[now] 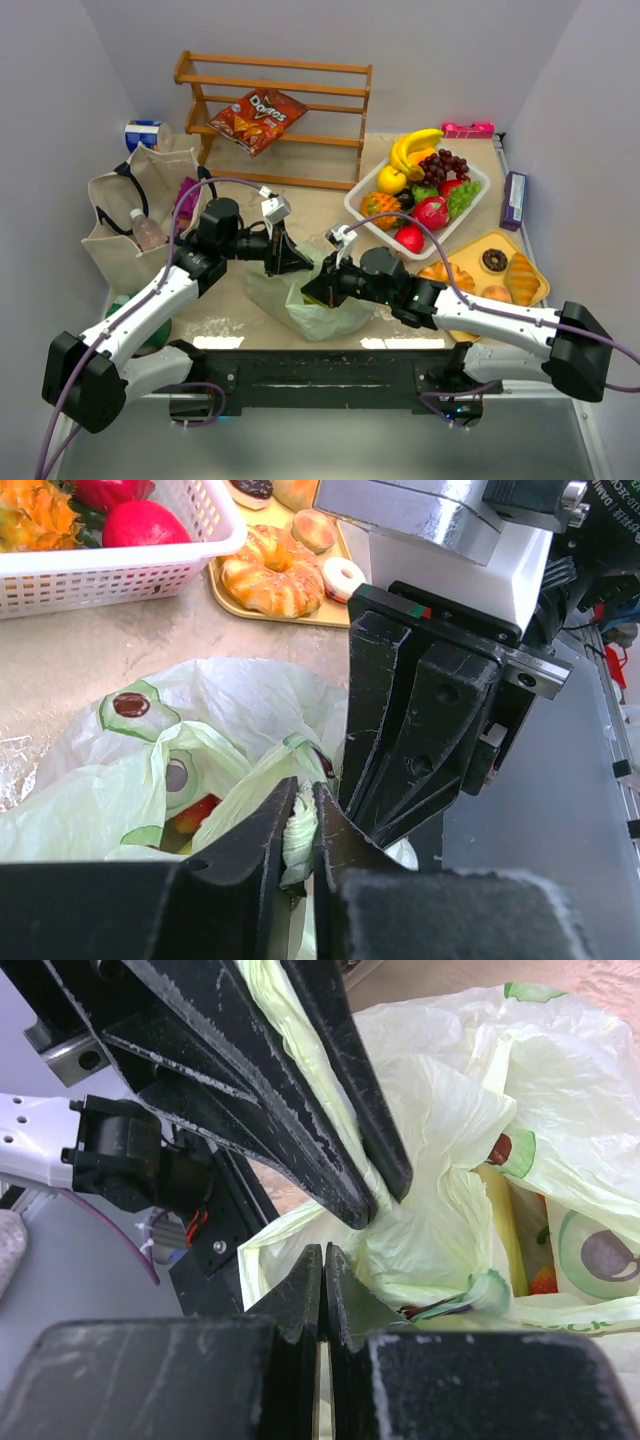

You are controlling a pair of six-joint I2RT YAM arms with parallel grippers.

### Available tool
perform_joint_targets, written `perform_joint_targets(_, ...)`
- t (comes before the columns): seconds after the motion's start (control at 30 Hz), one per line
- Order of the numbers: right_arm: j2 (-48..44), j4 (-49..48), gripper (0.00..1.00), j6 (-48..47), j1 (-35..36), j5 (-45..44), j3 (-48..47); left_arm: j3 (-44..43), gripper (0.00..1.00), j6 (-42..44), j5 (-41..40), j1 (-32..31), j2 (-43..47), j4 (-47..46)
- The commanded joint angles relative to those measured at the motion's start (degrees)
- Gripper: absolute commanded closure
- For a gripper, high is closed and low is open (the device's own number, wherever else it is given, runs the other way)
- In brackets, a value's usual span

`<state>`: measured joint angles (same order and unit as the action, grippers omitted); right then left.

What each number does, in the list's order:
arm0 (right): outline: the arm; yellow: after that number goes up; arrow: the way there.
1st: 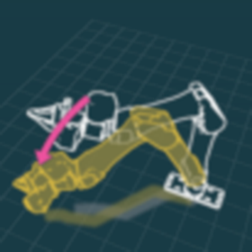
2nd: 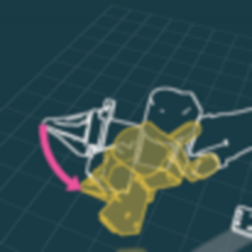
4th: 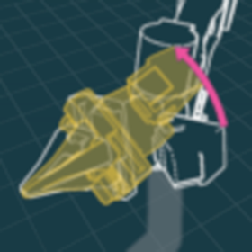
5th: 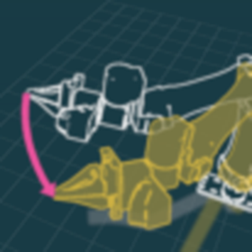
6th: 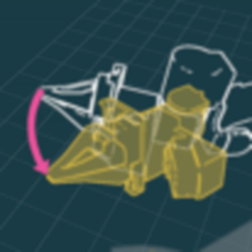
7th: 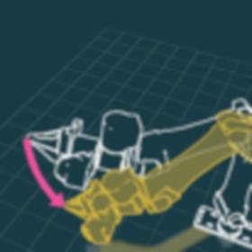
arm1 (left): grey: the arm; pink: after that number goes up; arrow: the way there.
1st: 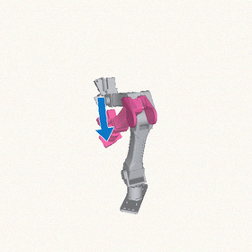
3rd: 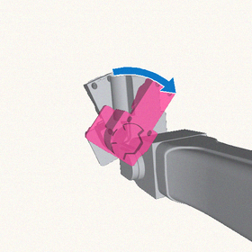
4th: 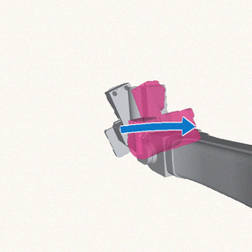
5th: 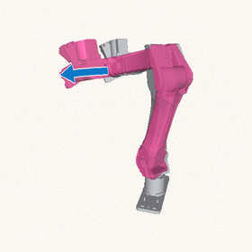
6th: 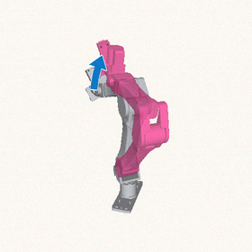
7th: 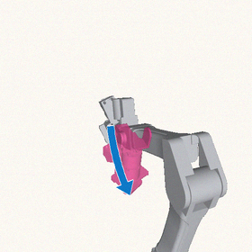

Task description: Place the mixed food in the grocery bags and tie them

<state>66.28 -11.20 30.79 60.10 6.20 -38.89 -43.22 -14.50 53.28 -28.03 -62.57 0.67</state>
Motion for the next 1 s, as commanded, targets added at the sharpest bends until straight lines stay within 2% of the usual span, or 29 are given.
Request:
perform_joint_targets(0.0, -2.47, 0.39, 1.00, -2.83, 0.46, 1.79, -0.74, 0.24, 0.96, -0.35, 2.18, 0.08, 0.08, -3.56)
perform_joint_targets(0.07, -2.47, 2.84, 0.99, -3.63, 0.46, 3.02, -1.79, 0.24, 1.00, -0.26, 2.88, 0.17, 0.34, -4.09)
perform_joint_targets(0.1, -3.08, 3.72, 0.95, -3.80, 0.46, 4.16, -2.93, 0.24, 1.00, 0.17, 2.89, 0.17, 0.43, -4.09)
perform_joint_targets(0.13, -3.87, 5.82, 0.79, -3.89, 0.46, 4.44, -3.38, 0.24, 1.00, 0.44, 2.89, 0.17, 0.77, -4.18)
perform_joint_targets(0.17, -4.84, 7.06, 0.70, -3.89, 0.46, 4.35, -3.90, 0.33, 1.00, 0.70, 2.36, 0.17, 1.39, -4.18)
perform_joint_targets(0.2, -7.46, 8.46, 0.52, -3.98, 0.46, 3.31, -5.21, 0.42, 1.00, 1.05, 1.84, 0.17, 1.74, -4.36)
perform_joint_targets(0.3, -12.03, 16.54, 0.26, -5.82, 0.46, 0.14, -8.72, 0.94, 1.00, 0.53, 1.30, 0.17, 2.80, -5.67)
perform_joint_targets(0.4, -17.93, 23.93, 0.12, -8.19, 0.37, -7.24, -11.28, 1.21, 1.00, -1.05, 1.39, 0.26, 3.50, -7.51)
perform_joint_targets(0.57, -19.53, 30.88, 0.08, -12.15, 0.37, -15.94, -11.56, 1.56, 1.00, -2.81, 2.09, 0.26, 3.68, -9.28)
perform_joint_targets(0.7, -17.60, 29.93, 0.09, -13.64, 0.46, -15.34, -9.10, 1.65, 1.00, -3.34, 2.01, 0.35, 3.68, -9.72)
perform_joint_targets(0.8, -16.19, 26.94, 0.11, -14.35, 0.46, -12.80, -6.39, 2.09, 1.00, -4.39, 1.92, 0.52, 3.68, -10.85)
perform_joint_targets(0.97, -16.88, 16.75, 0.11, -15.05, 0.64, -11.03, -0.23, 2.35, 1.00, -5.45, 2.27, 0.87, 3.85, -12.27)
